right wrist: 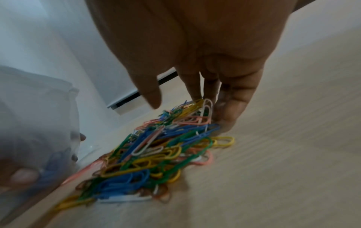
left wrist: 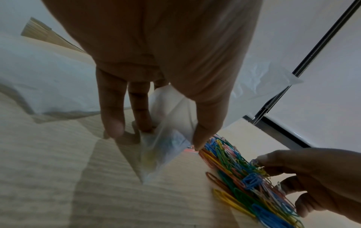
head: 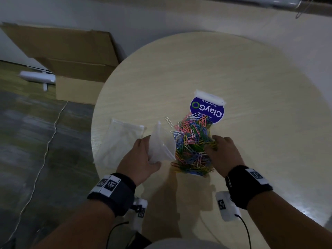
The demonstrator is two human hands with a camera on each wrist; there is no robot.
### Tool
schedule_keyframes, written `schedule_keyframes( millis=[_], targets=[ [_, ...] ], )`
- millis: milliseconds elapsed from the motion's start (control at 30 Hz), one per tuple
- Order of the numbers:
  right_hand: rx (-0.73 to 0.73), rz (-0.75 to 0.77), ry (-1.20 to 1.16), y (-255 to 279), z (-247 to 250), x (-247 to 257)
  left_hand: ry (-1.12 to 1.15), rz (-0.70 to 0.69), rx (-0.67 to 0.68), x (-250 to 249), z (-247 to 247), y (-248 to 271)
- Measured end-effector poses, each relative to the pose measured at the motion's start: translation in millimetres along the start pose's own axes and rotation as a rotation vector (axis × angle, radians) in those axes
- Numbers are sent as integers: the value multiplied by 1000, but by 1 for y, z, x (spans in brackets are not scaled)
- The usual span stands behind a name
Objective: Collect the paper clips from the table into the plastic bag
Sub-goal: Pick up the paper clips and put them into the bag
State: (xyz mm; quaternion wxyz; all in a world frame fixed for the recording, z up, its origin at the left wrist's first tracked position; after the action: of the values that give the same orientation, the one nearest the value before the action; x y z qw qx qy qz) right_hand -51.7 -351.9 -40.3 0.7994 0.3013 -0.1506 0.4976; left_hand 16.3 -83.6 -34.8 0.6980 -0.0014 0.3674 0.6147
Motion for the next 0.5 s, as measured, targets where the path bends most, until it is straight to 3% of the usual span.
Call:
schedule_keyframes(
  millis=[267,500],
  targets=[
    [-5,46,77,3,2,-4,-26,15,6,-1,0,-1],
    [-67,127,74,14,41,13,-43,20,-23,-5,-1,-1]
  ],
)
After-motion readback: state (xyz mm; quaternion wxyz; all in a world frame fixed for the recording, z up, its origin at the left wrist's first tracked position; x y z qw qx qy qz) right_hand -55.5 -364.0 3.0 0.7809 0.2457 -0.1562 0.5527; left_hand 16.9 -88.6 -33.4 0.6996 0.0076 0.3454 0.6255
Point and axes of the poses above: each hand's wrist, its own y-axis away from the middle knuckle, its own z-axis out of the back of the hand, x = y × z, the point moved 7 cm from there along -y, towards the middle knuckle, and after that the axes turned 9 degrees about z, right-handed, at the moved point
